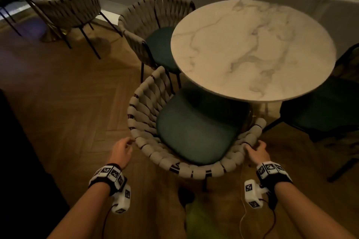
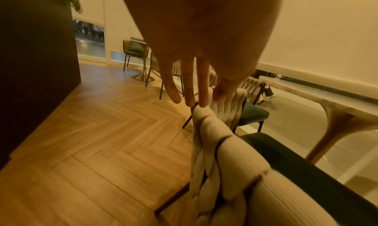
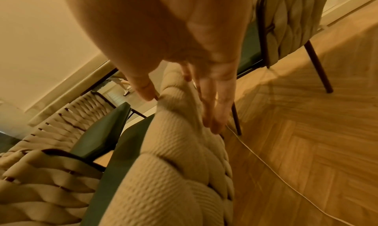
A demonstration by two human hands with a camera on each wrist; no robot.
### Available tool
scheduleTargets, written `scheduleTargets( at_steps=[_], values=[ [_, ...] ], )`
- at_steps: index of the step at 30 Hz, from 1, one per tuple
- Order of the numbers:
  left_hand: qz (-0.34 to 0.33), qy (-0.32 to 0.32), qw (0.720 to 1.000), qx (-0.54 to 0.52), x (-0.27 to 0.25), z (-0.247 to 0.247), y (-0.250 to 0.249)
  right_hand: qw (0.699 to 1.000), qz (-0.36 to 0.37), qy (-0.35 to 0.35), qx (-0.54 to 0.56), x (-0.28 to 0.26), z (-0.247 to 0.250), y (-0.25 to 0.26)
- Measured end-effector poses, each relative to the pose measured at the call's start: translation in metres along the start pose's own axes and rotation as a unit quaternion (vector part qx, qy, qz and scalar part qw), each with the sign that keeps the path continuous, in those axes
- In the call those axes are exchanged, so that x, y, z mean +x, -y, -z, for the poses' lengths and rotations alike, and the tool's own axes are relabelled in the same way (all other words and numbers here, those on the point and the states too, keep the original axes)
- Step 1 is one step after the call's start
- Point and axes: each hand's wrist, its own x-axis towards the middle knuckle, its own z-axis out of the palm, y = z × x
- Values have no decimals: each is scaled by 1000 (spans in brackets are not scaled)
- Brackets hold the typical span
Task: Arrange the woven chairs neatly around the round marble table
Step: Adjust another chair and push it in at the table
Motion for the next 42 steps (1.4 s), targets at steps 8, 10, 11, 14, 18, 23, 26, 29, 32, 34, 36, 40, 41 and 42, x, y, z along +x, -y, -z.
scheduleTargets(
  at_steps=[8,10,11,14,18,23,26,29,32,34,36,40,41,42],
  values=[
    [74,22,992,-98,139,20,22,996,-15,-42,-79,4,-38,16],
    [79,61,993,-58,173,21,26,995,-7,-53,-82,1,-41,17],
    [80,84,993,-34,191,21,28,995,3,-63,-81,1,-43,18],
    [86,139,986,22,230,18,31,994,-12,-87,-61,-7,-47,23],
    [82,159,984,17,262,11,22,993,-63,-101,7,-17,-56,27],
    [49,155,987,-8,299,8,6,980,-119,-148,64,-24,-72,32],
    [11,179,984,-6,318,8,2,965,-145,-205,70,-31,-91,32],
    [-1,192,981,0,319,9,7,962,-149,-220,57,-34,-94,31],
    [-17,208,978,-13,314,10,14,964,-131,-226,42,-39,-92,25],
    [-24,218,975,-22,310,9,15,963,-134,-232,32,-44,-91,20],
    [-25,226,973,-32,301,9,18,962,-138,-234,30,-48,-91,13],
    [-29,229,972,-52,288,9,17,959,-141,-244,29,-52,-87,9],
    [-32,229,972,-52,287,8,18,958,-143,-245,29,-51,-87,8],
    [-35,228,972,-52,287,8,19,958,-146,-244,28,-51,-87,8]
  ],
)
